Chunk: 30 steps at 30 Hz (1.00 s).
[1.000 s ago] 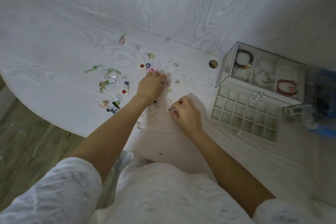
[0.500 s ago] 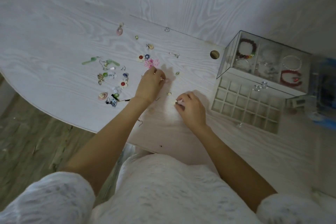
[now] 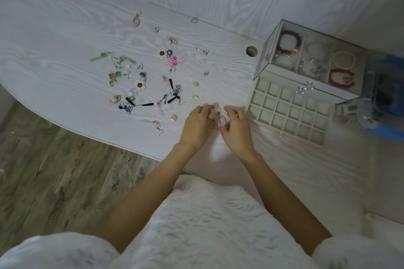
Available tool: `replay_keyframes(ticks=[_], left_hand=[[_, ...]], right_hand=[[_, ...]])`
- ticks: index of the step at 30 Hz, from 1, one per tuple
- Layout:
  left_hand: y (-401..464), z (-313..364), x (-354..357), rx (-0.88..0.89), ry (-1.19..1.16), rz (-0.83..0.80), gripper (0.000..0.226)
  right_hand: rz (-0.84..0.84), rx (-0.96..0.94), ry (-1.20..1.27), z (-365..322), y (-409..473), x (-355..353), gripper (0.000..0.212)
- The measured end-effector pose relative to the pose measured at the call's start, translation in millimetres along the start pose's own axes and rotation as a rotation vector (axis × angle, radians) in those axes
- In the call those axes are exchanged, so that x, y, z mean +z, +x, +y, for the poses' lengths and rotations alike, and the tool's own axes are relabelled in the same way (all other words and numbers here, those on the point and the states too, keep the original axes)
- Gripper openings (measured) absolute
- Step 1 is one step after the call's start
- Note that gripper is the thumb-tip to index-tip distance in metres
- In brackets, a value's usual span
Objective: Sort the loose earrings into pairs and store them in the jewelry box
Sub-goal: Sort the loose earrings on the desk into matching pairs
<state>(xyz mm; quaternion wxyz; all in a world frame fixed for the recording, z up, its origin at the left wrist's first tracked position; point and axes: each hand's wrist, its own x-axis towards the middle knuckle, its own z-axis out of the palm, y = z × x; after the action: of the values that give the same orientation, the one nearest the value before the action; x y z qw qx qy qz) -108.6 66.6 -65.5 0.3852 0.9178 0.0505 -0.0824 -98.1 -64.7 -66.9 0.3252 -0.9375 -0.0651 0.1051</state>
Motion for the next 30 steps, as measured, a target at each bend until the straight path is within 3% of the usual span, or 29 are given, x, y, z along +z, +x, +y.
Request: replay_keyframes(ticks=[4,7,16,20,27,30], left_hand=[[-6.4,1.5,4.3,-0.073,0.012,0.086,0.043],[-7.2,3.6,7.6,-0.073,0.008,0.041,0.031],[16.0,14.9,8.4,-0.005,-0.019,-0.046,0.041],[19.6,11.2,5.5,0.013,-0.022,-0.051,0.037],[15.7,2.7,-29.4,0.174,0.036,-0.204,0.025],[12.1,-9.6,-71.6,0.281,0.106,-0.139,0.028]], right_hand=[[-0.022,0.006,-0.004,-1.6,-0.2,2.6,0.040],[-0.060,0.010,-0.027,-3.5,1.8,1.2,0.044],[-0.037,0.125,-0.121,-9.9,7.9,-7.3,0.029],[-0.021,0.131,-0.174,-12.9,6.8,-7.0,0.035],[-0.049,-0.044,-0.271,-27.2,8.2,-30.0,0.026],[-0.076,-0.167,-0.319,-44.8,23.1,-40.7,0.026]])
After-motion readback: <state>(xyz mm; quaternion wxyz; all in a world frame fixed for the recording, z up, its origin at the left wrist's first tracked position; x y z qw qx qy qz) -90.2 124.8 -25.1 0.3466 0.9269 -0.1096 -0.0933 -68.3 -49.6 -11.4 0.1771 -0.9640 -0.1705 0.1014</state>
